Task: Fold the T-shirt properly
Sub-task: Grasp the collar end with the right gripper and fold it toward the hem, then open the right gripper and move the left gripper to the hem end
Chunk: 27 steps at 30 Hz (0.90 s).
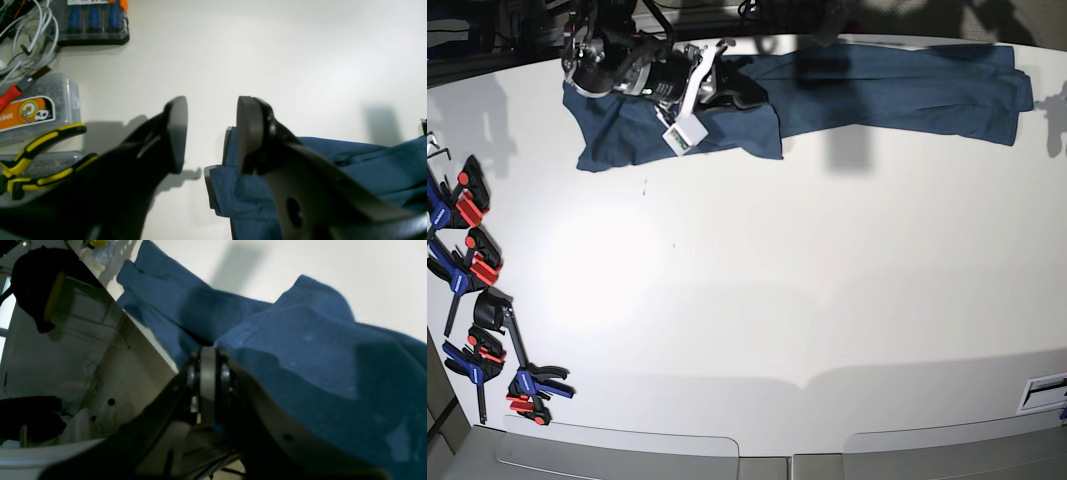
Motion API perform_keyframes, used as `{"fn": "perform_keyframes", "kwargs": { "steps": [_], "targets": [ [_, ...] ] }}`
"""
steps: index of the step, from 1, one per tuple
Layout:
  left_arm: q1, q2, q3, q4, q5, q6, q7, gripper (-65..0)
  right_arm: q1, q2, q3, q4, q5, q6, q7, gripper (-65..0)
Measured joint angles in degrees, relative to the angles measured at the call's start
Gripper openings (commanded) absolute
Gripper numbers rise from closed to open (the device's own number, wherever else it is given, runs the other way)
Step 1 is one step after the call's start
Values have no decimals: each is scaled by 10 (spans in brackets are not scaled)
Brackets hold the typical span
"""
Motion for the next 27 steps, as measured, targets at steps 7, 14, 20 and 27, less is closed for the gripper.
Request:
{"fn": "perform_keyframes", "kwargs": {
  "steps": [7,14,20,27],
  "targets": [
    [0,0,0,0,0,0,0,-424,-8,0,0,0,-1,0,-24,-650],
    [1,0,0,0,0,0,24,-334,-8,0,0,0,-2,0,4,-366],
    [11,21,0,-17,-2,0,24,-333,2,0,11,36,30,0,10,-366],
    [9,33,0,-171,-1,0,-12,-333,30,0,69,63,21,0,43,-366]
  ]
}}
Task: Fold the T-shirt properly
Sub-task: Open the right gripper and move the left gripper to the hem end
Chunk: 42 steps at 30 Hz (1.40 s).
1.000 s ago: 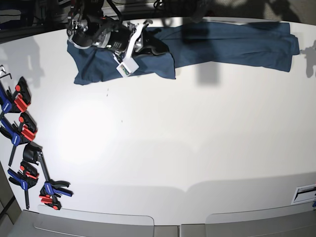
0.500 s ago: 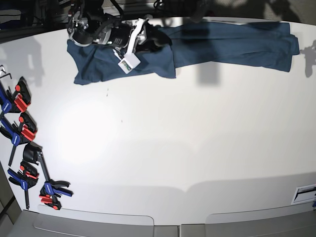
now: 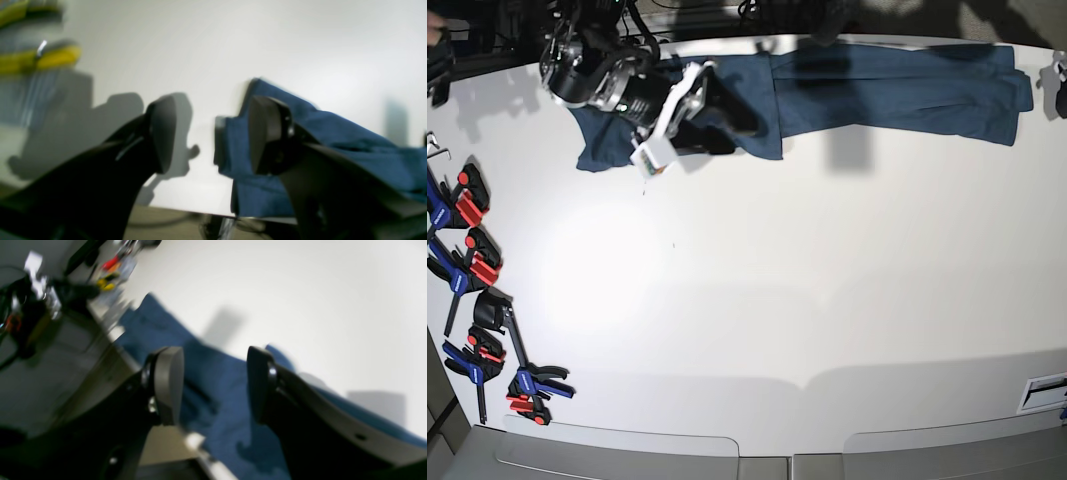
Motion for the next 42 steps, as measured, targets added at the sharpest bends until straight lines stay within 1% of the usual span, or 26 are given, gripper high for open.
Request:
{"fn": "perform_keyframes", "kwargs": {
  "steps": [3,5,6,8,9,12,14,15,18,23,24,26,28,29,31,35,37,40,42],
  "targets": [
    [-1,1,0,-63,-37,-3,14,-327,17,0,34,0,-46,0,28,-366],
    [-1,2,0,-91,-77,-2,42,-327,25,0,58,0,-87,0,54,-366],
    [-1,2,0,-102,-94,-2,56,-322,29,0,71,0,-105,0,65,-366],
    [-1,2,0,-116,-115,-3,64,-301,37,0,97,0,-149,0,91,-366],
    [-1,2,0,-121,-115,-3,64,-292,41,-1,110,0,-167,-5,101,-366],
    [-1,2,0,-127,-115,-3,63,-292,55,-2,147,0,-209,-49,121,-366],
    [-1,2,0,-127,-115,-3,63,-289,63,-2,167,0,-221,-70,123,-366],
    [-1,2,0,-127,-115,-3,63,-288,67,-2,176,-2,-221,-74,124,-366],
    [-1,2,8,-127,-115,-3,63,-288,70,-1,194,-6,-221,-78,134,-366],
    [-3,2,63,-127,-114,-3,55,-288,70,-1,197,-10,-221,-78,134,-366],
    [-3,2,75,-127,-107,-5,39,-288,70,-1,197,-10,-227,-78,134,-366],
    [-4,0,96,-127,-88,-7,10,-288,70,-1,197,-10,-250,-94,141,-366],
    [-4,0,114,-127,-85,-7,7,-289,70,-1,197,-10,-274,-110,143,-366],
    [-4,0,122,-127,-85,-7,7,-289,69,-1,197,-10,-282,-112,146,-366],
    [-4,0,129,-126,-88,-7,12,-289,69,-1,197,-10,-286,-113,146,-366],
    [-4,3,131,-126,-120,-11,61,-294,69,-1,197,-10,-285,-115,146,-366],
    [-4,8,131,-126,-135,-12,74,-294,69,-1,197,-10,-286,-115,146,-366],
    [-4,17,131,-126,-143,-14,74,-299,69,-2,197,-10,-285,-115,146,-366],
    [-4,18,131,-126,-143,-14,74,-321,69,-1,197,-10,-285,-115,147,-366]
  ]
}}
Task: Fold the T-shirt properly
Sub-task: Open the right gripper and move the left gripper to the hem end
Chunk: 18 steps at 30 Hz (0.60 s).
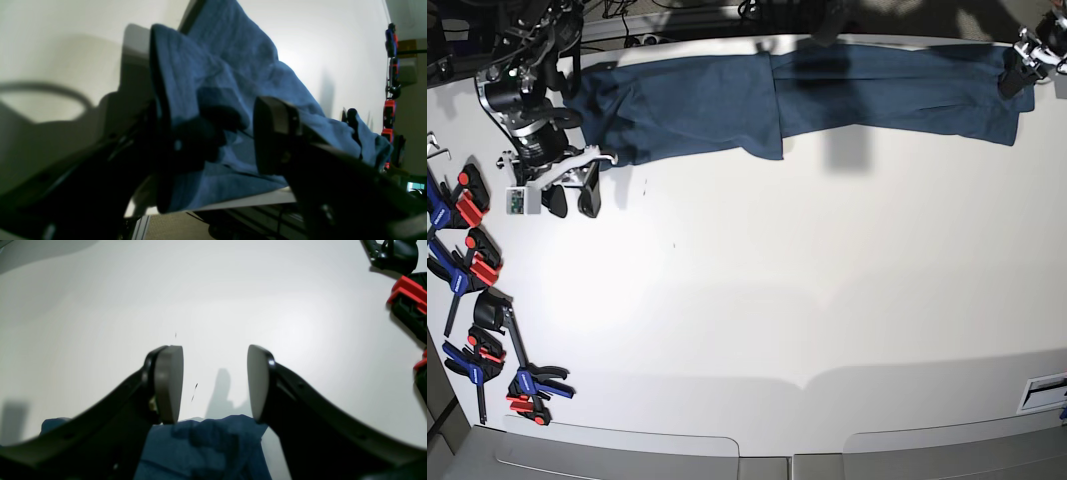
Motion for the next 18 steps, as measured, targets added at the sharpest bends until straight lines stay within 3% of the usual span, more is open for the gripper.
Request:
{"fn": "perform_keyframes", "kwargs": {
  "steps": [8,10,13,18],
  "targets": [
    [0,0,0,0,2,0,4,-376,0,0,0,0,0,0,2,-366],
    [0,0,0,0,6,1,4,-443,0,0,0,0,0,0,3,-366],
    [0,1,1,0,8,5,0,-636,0,0,0,0,0,0,3,-366],
    [0,3,1,-1,-69,10,14,-650,0,0,0,0,0,0,3,-366]
  ]
}}
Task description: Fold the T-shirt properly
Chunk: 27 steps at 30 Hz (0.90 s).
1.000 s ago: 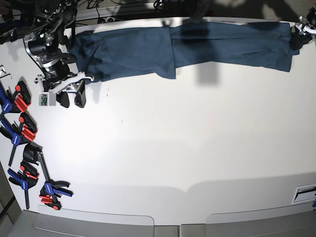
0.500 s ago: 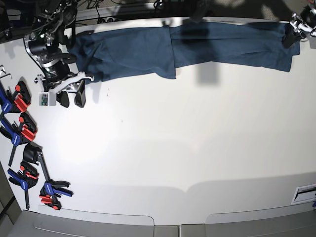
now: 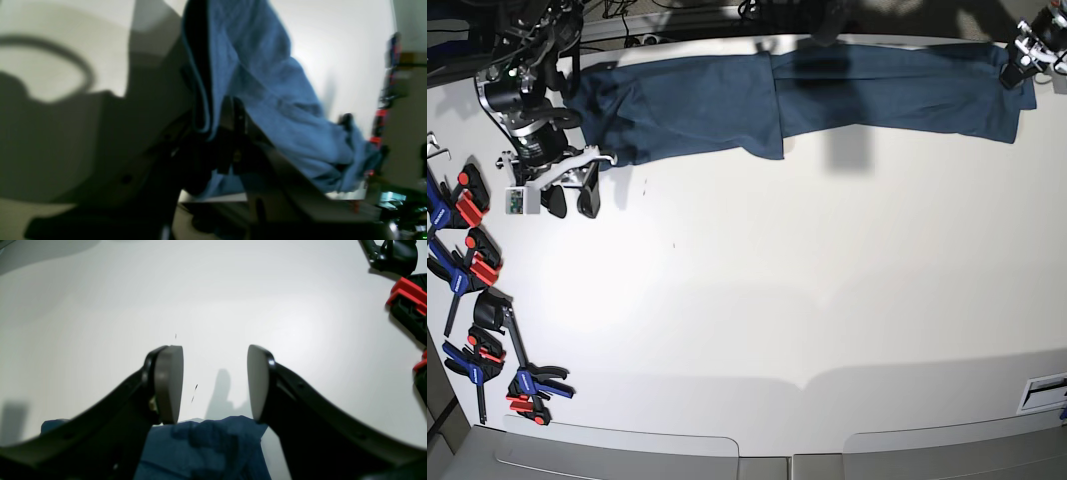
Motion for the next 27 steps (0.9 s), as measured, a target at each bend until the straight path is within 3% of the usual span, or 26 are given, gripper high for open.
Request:
{"fn": "perform_keyframes", "kwargs": {
  "steps": [2,5,10,19,27],
  "targets": [
    [0,0,0,0,-54,0,24,-650,0,0,0,0,0,0,0,-366],
    [0,0,0,17,-53,0,88,-650,0,1,0,-13,-24,-16,4,-366],
    [5,5,0,84,-49,0,107,-650,0,13,0,-70,-29,-22,10,-366],
    [5,73,8,255,-49,-1,174,-650,0,45,0,-171,-61,-23,33,-366],
    [4,71,148,323,-49,-1,153,-650,24,48,21,-176,-60,-23,36,-366]
  ]
}}
